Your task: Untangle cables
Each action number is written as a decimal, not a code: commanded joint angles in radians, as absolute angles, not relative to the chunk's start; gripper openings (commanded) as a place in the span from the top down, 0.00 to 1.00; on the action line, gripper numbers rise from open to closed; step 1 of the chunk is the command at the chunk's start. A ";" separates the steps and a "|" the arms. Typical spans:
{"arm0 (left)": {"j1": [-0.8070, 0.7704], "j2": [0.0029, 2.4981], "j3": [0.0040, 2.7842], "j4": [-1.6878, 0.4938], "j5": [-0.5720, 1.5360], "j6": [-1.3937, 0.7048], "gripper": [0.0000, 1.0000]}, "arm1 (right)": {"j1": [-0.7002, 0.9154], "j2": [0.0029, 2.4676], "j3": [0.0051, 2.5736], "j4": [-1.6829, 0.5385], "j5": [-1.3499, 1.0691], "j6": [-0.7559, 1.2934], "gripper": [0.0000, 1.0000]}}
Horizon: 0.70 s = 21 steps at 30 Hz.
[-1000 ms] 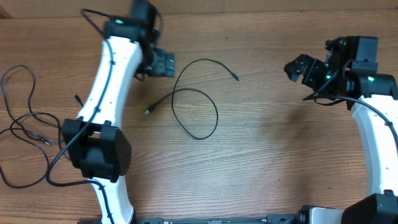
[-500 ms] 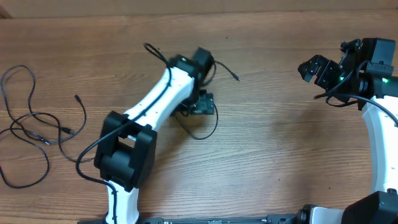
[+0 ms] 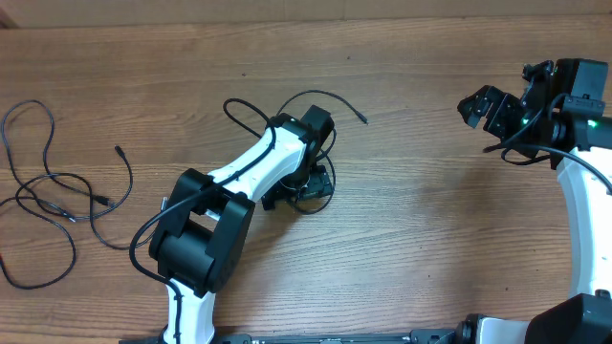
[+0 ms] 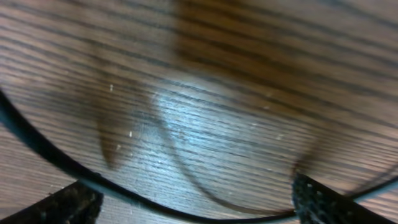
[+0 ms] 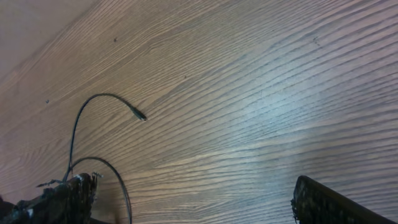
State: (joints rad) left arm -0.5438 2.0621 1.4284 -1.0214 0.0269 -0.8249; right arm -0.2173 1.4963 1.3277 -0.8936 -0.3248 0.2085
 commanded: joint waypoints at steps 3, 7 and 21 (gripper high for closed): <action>-0.551 2.055 1.378 -0.979 0.044 -0.862 0.24 | -0.222 1.495 1.348 -0.896 -0.315 0.200 0.00; -0.551 2.055 1.361 -0.963 0.049 -0.862 0.43 | -0.222 1.495 1.348 -0.897 -0.315 0.200 0.00; -0.551 2.055 1.364 -0.965 0.049 -0.858 0.96 | -0.222 1.495 1.348 -0.901 -0.315 0.200 0.00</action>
State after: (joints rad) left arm -0.5438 2.0521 1.3869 -0.9649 0.0589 -0.8619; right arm -0.2173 1.4963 1.3277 -0.9031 -0.3244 0.2085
